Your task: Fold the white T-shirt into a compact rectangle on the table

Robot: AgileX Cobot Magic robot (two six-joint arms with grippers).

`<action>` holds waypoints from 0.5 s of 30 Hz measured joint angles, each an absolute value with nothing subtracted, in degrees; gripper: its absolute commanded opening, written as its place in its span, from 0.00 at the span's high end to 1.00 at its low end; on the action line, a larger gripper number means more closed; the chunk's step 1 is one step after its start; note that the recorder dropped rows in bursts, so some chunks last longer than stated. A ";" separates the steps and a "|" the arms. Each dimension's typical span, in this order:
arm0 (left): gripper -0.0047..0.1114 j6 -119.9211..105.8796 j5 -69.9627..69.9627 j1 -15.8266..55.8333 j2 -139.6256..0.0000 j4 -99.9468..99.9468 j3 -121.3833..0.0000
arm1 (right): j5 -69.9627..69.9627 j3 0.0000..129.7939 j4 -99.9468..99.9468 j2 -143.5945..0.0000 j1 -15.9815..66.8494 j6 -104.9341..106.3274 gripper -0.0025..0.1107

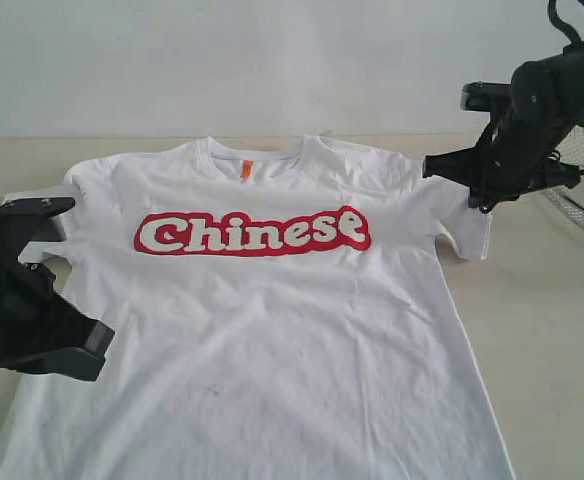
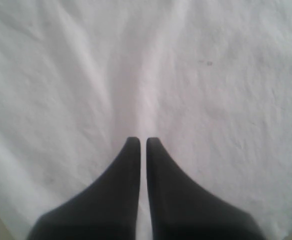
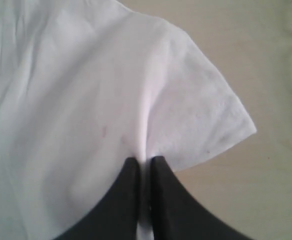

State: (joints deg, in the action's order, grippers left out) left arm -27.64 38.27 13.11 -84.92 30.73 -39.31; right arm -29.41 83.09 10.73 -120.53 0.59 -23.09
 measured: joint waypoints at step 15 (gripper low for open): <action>0.92 -27.64 38.27 13.11 -84.92 30.73 -39.31 | -28.40 83.82 9.88 -119.86 1.74 -21.61 0.98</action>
